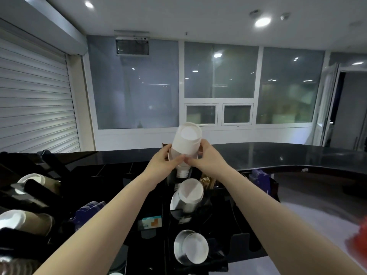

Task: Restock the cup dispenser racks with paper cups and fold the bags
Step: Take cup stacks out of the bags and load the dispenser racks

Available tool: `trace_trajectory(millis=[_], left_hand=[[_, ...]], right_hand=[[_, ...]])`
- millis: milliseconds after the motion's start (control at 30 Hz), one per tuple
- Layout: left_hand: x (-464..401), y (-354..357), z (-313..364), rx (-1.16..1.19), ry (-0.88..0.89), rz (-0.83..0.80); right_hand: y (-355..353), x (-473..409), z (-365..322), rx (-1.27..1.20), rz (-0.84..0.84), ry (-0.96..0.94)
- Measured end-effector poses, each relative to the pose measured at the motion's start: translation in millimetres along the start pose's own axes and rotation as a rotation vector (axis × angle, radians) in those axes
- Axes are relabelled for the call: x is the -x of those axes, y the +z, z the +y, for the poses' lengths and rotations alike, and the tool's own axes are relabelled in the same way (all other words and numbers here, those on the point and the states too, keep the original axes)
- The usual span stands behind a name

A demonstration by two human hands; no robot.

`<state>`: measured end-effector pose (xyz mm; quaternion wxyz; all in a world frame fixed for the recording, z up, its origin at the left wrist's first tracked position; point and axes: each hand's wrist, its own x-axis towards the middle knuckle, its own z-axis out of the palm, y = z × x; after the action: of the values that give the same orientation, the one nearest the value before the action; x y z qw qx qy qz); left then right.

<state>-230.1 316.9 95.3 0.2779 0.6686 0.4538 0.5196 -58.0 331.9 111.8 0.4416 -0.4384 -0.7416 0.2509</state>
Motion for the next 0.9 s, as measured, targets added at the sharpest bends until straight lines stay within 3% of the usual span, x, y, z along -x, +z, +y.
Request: trace_trajectory(millis=[300, 633, 900], left_hand=[[-14.2, -4.8, -23.0, -0.059, -0.079, 0.033], [-19.5, -2.6, -31.1, -0.113, -0.059, 0.023], [-19.6, -2.6, -28.4, -0.059, -0.059, 0.028]], right_hand=[[8.2, -9.9, 26.5, -0.084, 0.060, -0.068], [11.8, -22.6, 46.6, 0.089, -0.105, 0.054], [9.8, -25.2, 52.4, 0.076, -0.054, 0.087]])
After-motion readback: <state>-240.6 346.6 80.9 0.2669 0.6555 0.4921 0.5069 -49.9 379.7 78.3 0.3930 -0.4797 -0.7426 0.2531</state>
